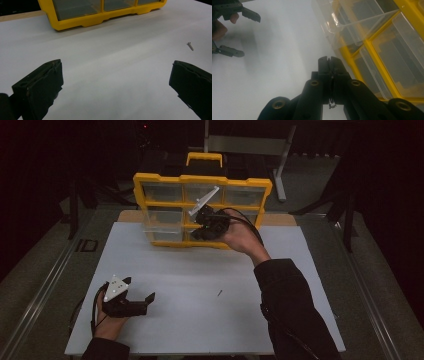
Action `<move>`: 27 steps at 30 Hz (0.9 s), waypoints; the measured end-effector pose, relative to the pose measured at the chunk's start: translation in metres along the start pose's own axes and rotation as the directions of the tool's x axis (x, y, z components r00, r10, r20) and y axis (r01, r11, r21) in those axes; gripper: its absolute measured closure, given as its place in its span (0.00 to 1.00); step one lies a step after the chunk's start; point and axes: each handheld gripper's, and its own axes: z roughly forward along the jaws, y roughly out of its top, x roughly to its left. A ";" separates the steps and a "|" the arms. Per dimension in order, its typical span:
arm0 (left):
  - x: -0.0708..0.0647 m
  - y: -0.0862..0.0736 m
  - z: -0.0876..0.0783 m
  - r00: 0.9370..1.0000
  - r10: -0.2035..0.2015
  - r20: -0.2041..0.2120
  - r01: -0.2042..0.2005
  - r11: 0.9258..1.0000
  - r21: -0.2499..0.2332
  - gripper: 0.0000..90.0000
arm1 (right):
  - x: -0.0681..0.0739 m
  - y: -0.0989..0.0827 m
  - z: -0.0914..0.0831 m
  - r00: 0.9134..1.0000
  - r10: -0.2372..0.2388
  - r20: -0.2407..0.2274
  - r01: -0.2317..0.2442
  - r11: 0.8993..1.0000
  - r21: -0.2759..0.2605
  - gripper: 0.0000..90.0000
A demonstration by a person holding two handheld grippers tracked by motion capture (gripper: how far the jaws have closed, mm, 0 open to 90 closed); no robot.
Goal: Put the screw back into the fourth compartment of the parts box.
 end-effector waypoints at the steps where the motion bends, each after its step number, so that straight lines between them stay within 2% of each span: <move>1: 0.000 0.000 0.000 1.000 0.000 0.000 0.000 1.000 0.000 0.00 | 0.000 0.000 0.000 1.000 0.001 0.000 -0.001 1.000 -0.002 0.98; 27: 0.001 0.000 0.000 1.000 -0.005 0.000 0.005 1.000 -0.006 0.00 | -0.005 0.008 0.003 0.998 0.055 0.011 -0.055 0.998 -0.018 0.98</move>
